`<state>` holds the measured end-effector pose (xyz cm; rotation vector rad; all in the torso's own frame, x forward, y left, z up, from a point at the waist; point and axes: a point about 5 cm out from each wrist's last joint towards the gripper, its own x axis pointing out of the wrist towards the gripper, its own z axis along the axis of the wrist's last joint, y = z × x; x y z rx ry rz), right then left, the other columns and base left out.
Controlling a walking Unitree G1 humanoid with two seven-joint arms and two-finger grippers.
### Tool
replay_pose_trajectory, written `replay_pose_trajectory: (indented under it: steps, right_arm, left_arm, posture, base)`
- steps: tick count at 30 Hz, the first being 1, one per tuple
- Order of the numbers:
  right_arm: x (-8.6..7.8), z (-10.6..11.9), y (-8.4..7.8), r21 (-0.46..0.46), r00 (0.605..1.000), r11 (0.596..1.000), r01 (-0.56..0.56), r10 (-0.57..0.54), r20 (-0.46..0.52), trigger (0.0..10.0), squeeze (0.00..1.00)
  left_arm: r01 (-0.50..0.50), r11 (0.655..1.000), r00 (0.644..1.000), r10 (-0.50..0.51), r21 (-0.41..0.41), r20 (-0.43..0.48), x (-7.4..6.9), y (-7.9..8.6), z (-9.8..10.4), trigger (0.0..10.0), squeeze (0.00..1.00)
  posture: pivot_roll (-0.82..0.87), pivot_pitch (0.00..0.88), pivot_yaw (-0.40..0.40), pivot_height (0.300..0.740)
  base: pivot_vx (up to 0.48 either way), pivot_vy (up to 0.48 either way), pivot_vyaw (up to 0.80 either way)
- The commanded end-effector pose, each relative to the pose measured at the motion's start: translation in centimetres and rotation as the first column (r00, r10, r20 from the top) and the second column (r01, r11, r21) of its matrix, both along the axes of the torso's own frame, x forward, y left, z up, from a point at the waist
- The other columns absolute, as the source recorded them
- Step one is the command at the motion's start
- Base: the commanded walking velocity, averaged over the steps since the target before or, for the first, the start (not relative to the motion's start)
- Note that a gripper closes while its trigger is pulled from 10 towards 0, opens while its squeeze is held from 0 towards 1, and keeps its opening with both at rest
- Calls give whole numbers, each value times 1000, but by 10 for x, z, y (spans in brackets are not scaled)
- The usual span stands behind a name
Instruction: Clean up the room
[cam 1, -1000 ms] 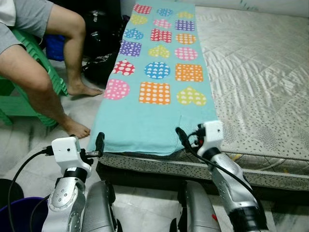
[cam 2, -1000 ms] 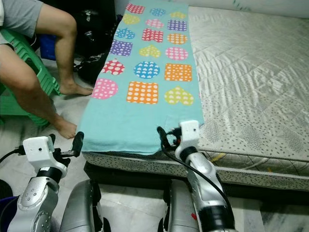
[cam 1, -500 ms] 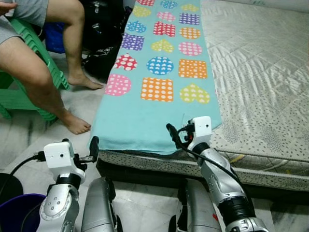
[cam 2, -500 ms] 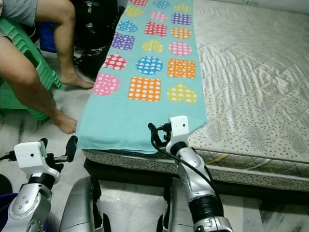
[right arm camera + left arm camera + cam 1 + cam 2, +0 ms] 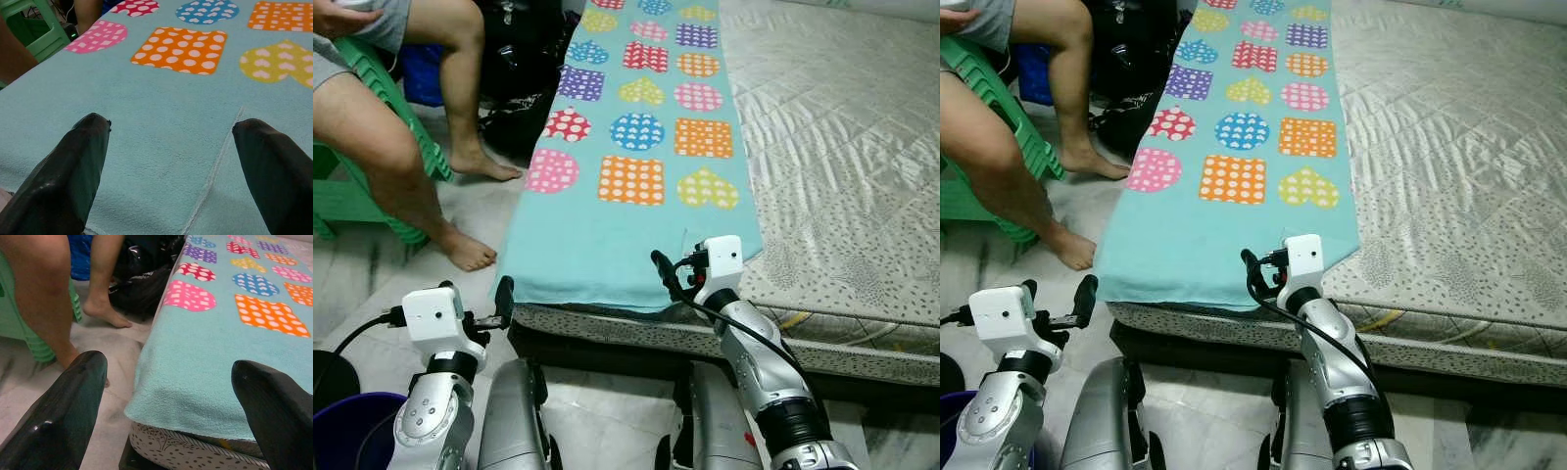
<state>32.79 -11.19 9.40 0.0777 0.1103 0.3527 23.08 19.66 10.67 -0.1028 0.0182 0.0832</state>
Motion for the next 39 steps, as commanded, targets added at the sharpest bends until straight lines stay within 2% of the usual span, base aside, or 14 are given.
replay_pose_trajectory:
  steps: [1, 6, 7, 8, 10, 16, 20, 23, 27, 33, 39]
  right_arm:
    - [0, -1, -2, -7, 1000, 1000, 4, -4, -1, 10000, 0]
    - [2, -3, 0, -10, 1000, 1000, 2, -2, -5, 10000, 0]
    - [12, -5, 10, 3, 998, 999, 47, -47, -33, 10000, 0]
    - [12, -5, 10, 3, 998, 999, 47, -47, -33, 10000, 0]
    - [22, -7, 25, 15, 993, 996, 92, -91, -70, 10000, 0]
    - [20, -12, 39, -15, 993, 998, 61, -63, -101, 10000, 0]
    - [18, -15, 43, -46, 992, 998, 49, -54, -116, 10000, 0]
    - [18, -21, 48, -127, 988, 990, 69, -86, -131, 10000, 0]
    - [22, -17, 57, -180, 985, 978, 110, -132, -116, 10000, 0]
    - [26, -14, 54, -216, 981, 966, 142, -167, -103, 10000, 0]
    - [36, 0, 37, -186, 972, 957, 221, -232, -38, 10000, 0]
  left_arm:
    - [-5, 1000, 1000, 5, 0, -7, -2, 1, 0, 10000, 0]
    - [-4, 1000, 1000, 4, 0, -9, -3, 0, 1, 10000, 0]
    - [-5, 1000, 1000, 5, 5, -11, -8, -2, 4, 10000, 0]
    - [-5, 1000, 1000, 5, 5, -11, -8, -2, 4, 10000, 0]
    - [-6, 1000, 1000, 7, 9, -11, -13, -5, 8, 10000, 0]
    - [-9, 1000, 1000, 9, 10, -4, -14, -6, 10, 10000, 0]
    - [-16, 1000, 1000, 16, 12, -3, -16, -5, 11, 10000, 0]
    - [-29, 999, 1000, 29, 19, -9, -21, -3, 12, 10000, 0]
    - [-42, 999, 999, 43, 30, -18, -27, 0, 16, 10000, 0]
    - [-50, 998, 999, 51, 38, -19, -29, 2, 18, 10000, 0]
    - [-55, 998, 998, 55, 38, -16, -28, 2, 19, 10000, 0]
  posture:
    - [133, 179, -63, 541]
    - [144, 185, -65, 541]
    - [201, 230, -77, 541]
    - [201, 230, -77, 541]
    - [199, 227, -77, 541]
    - [209, 227, -83, 541]
    - [220, 230, -86, 541]
    - [246, 241, -89, 541]
    - [270, 258, -86, 541]
    - [281, 265, -85, 541]
    - [273, 266, -87, 541]
  base:
    - [0, 0, 0]
    - [0, 0, 0]
    - [0, 0, 0]
    - [0, 0, 0]
    - [0, 0, 0]
    - [0, 0, 0]
    - [0, 0, 0]
    - [0, 0, 0]
    - [0, 0, 0]
    - [0, 0, 0]
    - [0, 0, 0]
